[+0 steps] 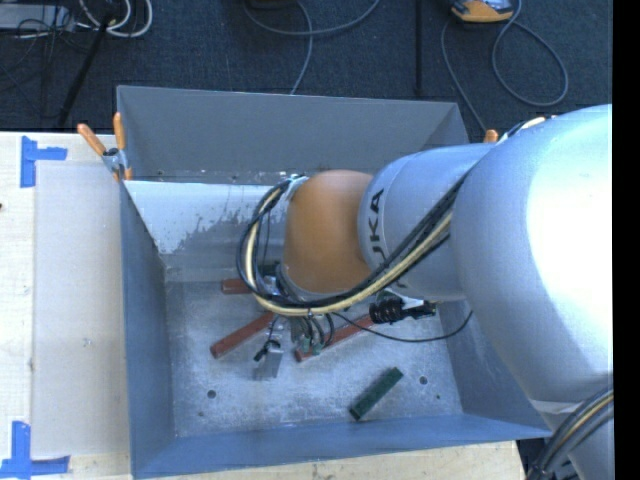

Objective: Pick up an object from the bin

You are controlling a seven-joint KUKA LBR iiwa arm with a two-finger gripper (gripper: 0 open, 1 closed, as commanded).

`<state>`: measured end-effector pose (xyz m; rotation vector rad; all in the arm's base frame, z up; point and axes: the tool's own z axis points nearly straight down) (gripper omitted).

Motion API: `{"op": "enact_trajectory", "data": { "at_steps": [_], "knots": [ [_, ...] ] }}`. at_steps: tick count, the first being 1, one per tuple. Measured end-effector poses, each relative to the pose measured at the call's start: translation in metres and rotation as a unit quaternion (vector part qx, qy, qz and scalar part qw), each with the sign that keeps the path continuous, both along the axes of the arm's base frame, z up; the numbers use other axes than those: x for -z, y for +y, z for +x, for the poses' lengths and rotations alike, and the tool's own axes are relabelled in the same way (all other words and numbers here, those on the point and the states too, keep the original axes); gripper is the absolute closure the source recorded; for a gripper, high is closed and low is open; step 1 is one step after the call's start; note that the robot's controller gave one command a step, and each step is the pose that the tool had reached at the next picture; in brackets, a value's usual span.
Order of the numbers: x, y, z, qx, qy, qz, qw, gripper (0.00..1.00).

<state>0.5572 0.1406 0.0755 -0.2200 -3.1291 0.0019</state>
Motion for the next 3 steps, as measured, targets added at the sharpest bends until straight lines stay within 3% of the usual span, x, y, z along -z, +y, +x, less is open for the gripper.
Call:
{"op": "enact_trajectory", "data": {
  "at_steps": [1,2,3],
  "knots": [
    [0.006,-0.002,0.042,-0.005,-0.0035,0.001,1.0000,0.00],
    [0.004,-0.003,0.042,-0.004,-0.0049,0.001,1.0000,1.00],
    [-0.142,0.017,0.026,0.008,-0.0063,0.002,1.0000,1.00]
  ]
}}
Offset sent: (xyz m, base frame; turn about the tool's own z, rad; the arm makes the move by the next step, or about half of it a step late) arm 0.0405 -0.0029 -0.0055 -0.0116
